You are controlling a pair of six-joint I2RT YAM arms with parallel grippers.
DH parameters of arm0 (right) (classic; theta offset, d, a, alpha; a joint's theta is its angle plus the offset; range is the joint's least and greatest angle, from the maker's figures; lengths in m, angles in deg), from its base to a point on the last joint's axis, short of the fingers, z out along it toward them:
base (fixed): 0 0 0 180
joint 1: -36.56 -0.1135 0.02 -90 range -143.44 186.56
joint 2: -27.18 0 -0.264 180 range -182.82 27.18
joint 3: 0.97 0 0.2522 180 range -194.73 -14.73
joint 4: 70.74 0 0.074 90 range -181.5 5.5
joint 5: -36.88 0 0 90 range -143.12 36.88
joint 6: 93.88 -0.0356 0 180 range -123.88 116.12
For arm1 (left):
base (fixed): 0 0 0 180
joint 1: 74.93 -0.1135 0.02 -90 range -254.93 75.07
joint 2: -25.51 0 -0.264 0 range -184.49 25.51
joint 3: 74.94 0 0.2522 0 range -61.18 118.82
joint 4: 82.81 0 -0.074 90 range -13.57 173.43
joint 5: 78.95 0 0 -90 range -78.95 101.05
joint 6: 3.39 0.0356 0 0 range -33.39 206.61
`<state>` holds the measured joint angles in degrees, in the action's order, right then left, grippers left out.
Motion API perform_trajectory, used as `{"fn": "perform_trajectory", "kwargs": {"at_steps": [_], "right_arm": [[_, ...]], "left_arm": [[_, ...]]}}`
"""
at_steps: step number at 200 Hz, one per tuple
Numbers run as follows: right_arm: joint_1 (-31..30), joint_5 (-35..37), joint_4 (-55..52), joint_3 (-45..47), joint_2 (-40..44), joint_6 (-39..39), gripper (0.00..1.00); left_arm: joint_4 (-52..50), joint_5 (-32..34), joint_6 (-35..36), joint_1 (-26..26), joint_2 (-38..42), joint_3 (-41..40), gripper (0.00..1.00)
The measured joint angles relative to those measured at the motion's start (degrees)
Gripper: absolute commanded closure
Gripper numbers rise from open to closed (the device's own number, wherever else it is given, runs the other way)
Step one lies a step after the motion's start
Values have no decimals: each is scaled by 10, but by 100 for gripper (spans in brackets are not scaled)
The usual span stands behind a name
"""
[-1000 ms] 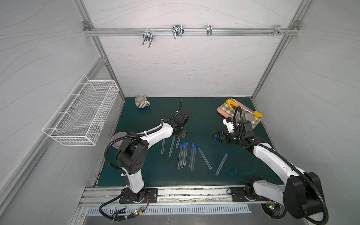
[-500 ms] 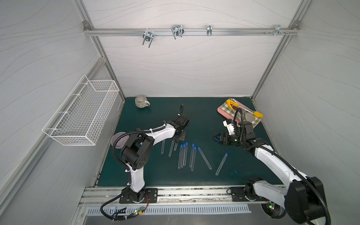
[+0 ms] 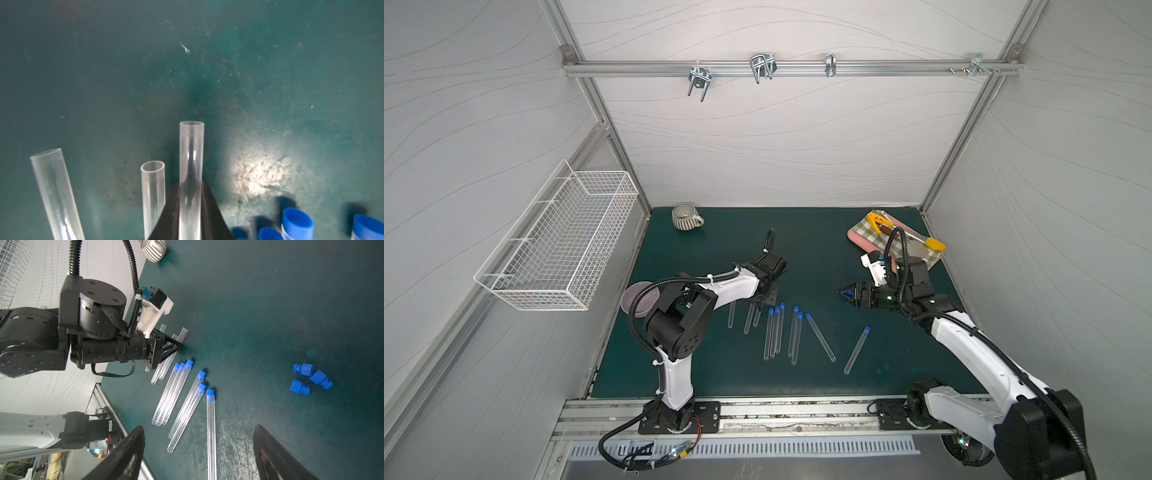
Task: Remove stoppers from test tubes
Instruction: Place the test tube at the center of the board.
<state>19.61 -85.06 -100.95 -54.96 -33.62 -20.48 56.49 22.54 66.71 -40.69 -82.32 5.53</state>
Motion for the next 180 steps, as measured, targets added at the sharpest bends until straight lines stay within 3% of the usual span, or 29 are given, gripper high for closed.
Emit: {"fn": "perform_trajectory", "kwargs": {"at_steps": [13,30,81,126,180], "right_arm": [[-2,0,0,0,0,0,18],[-3,0,0,0,0,0,17],[-7,2,-6,4,4,1,17],[-7,5,-27,19,30,6,16],[-17,4,-36,39,38,7,13]], "left_arm": [[-1,5,1,0,1,0,54],[-5,10,0,0,7,-1,51],[-26,21,2,13,85,-17,50],[-36,13,-12,55,167,-65,54],[-35,-16,-47,83,200,-121,59]]}}
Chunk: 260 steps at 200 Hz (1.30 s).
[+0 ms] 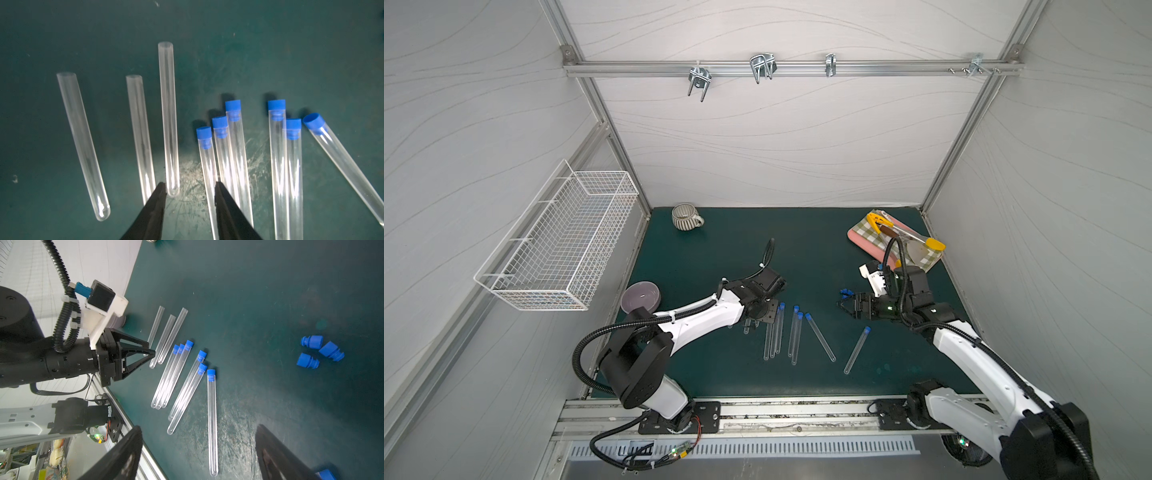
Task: Remove stoppers from test tubes
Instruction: Place the test tube at the center of the board, then pick up the test tube at the center of the board.
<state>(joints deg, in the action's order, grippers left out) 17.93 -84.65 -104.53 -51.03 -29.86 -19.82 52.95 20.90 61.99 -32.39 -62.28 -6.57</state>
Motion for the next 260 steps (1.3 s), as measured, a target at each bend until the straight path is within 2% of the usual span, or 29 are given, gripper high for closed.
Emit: {"fn": "perform_trajectory", "kwargs": {"at_steps": [74,260], "right_arm": [[-51,7,1,1,-21,5,2],[-62,21,6,1,-44,4,1]], "left_arm": [[19,-18,-28,8,-8,-38,62],[75,-46,-50,14,-64,-45,67]]}}
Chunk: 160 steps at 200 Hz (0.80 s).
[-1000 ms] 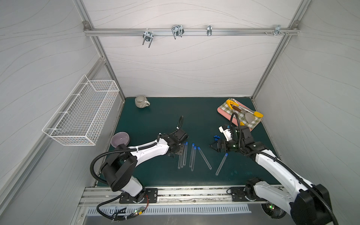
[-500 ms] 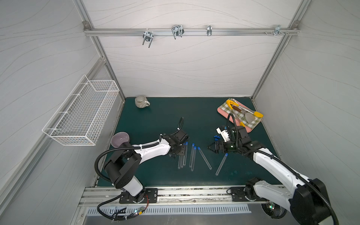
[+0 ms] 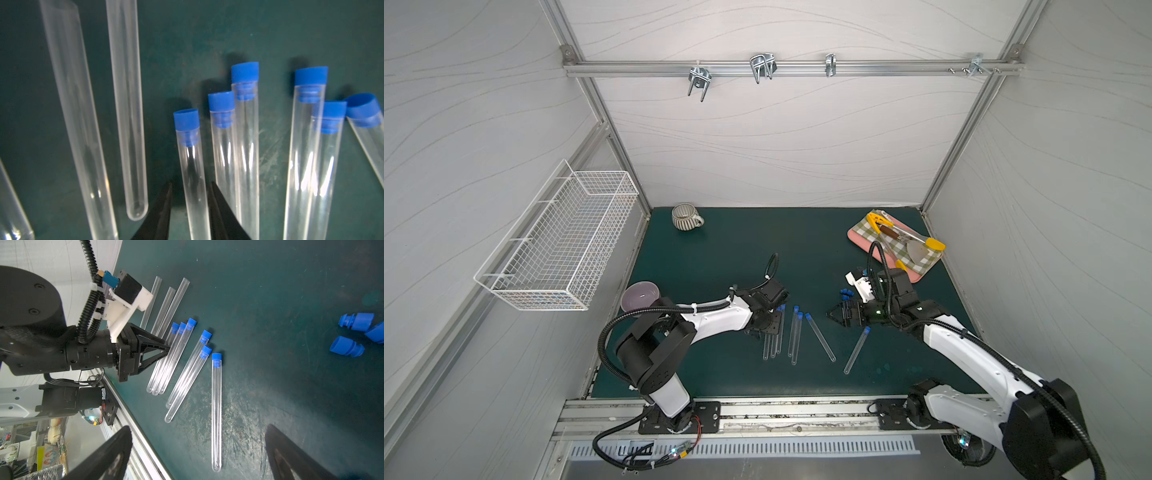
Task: Remove stoppers from test tubes
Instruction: Pick up the test tube at the center of the board.
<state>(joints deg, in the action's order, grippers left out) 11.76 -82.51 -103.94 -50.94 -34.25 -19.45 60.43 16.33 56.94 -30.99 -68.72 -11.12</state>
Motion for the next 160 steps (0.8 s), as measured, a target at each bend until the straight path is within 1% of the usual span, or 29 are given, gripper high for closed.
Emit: {"fn": "perform_trajectory", "kwargs": {"at_steps": [43,67,79,96,106,160], "right_arm": [[0,0,1,0,-5,0,1],[0,0,1,0,-5,0,1],[0,0,1,0,-5,0,1],[0,0,1,0,-4,0,1],[0,0,1,0,-4,0,1],[0,0,-5,-3,-2,4,1]], "left_arm": [[0,2,-1,4,-10,9,68],[-1,5,-1,6,-13,12,70],[-2,6,-2,6,-13,12,73],[-2,7,1,6,-13,13,82],[-3,8,-3,6,-13,13,85],[-34,5,12,7,8,27,93]]}}
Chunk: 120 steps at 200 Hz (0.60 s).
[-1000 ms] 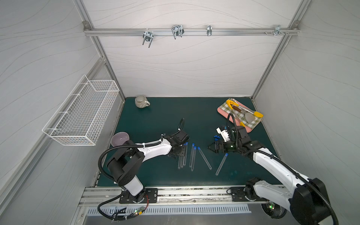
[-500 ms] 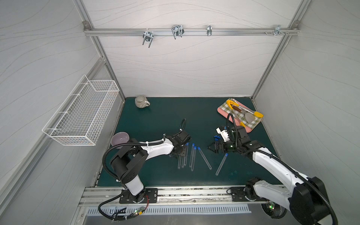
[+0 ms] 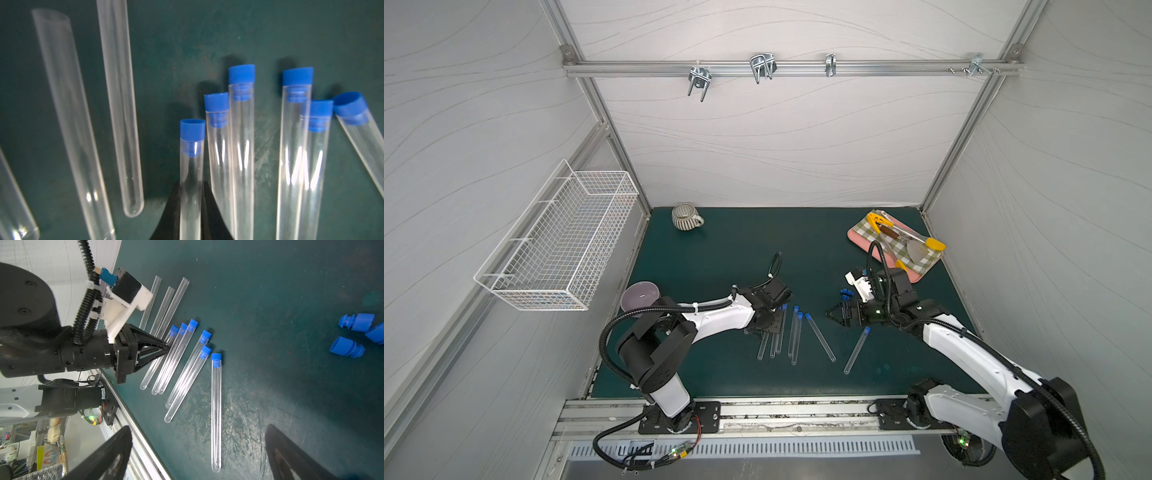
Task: Remove stoppers from test tubes
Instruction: Pick up the test tube at the center of the board.
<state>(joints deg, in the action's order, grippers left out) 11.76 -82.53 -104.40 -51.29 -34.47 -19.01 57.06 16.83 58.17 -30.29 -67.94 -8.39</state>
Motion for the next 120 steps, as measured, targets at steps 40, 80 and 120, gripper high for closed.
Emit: {"fn": "perform_trajectory", "kwargs": {"at_steps": [40,80,120], "right_arm": [[0,-16,-16,-8,3,6,3],[-1,-92,-8,-32,-13,-1,7],[-14,-175,23,-46,-25,-21,10]], "left_arm": [[-7,-1,36,0,78,7,94],[3,-16,98,1,173,-7,94],[6,-17,150,33,224,-28,94]]}}
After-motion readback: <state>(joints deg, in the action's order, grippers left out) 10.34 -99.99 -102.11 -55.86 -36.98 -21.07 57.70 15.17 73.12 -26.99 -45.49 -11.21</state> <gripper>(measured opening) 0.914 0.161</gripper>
